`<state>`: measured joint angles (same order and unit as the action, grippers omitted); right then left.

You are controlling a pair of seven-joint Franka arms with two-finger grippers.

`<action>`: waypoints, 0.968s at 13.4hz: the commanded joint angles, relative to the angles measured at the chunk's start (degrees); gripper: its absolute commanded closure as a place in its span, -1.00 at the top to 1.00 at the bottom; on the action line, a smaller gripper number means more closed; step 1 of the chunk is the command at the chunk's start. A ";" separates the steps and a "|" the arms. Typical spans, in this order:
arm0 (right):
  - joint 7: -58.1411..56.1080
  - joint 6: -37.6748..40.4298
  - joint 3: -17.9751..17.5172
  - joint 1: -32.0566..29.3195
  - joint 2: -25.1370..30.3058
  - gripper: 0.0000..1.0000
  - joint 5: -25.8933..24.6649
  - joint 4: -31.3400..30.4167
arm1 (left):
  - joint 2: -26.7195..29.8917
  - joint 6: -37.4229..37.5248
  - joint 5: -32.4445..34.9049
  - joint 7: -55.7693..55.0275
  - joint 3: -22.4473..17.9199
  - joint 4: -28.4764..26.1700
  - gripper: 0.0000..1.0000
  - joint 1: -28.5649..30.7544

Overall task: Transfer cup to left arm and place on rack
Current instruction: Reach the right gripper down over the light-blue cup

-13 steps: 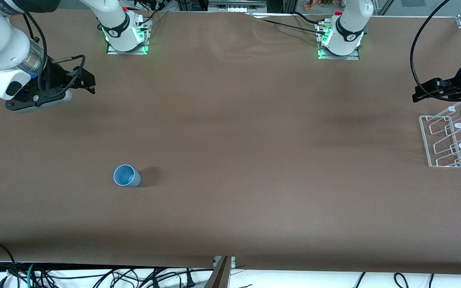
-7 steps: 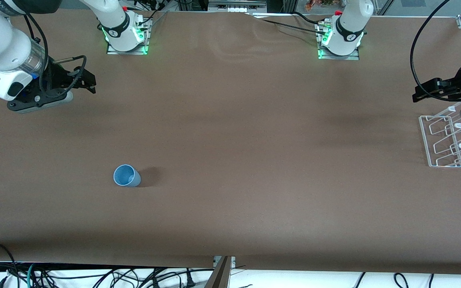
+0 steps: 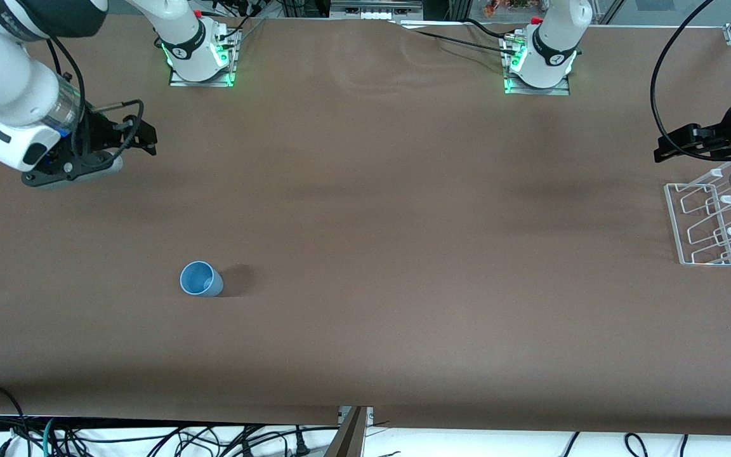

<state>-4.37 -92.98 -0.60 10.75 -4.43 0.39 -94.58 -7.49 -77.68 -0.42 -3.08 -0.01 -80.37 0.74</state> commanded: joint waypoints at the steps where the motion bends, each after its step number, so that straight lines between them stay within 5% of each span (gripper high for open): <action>1: -0.89 -7.01 -0.90 -0.81 -6.27 1.00 -0.48 0.80 | -1.12 1.21 -0.98 -0.44 -0.25 2.15 1.00 -0.22; 6: -2.92 -27.92 -0.81 -0.73 -21.21 1.00 -0.83 0.71 | -1.30 1.12 -0.98 -0.35 -0.25 2.15 1.00 -0.22; 13: -4.06 -36.13 -0.46 -2.83 -28.61 0.99 -4.26 1.24 | -1.38 1.12 -2.03 0.00 -0.34 2.06 1.00 -0.13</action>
<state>-6.90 -128.60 -0.47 9.39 -32.03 -2.99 -94.66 -8.02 -77.68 -0.59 -3.07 -0.01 -80.35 0.74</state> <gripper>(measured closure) 0.000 0.000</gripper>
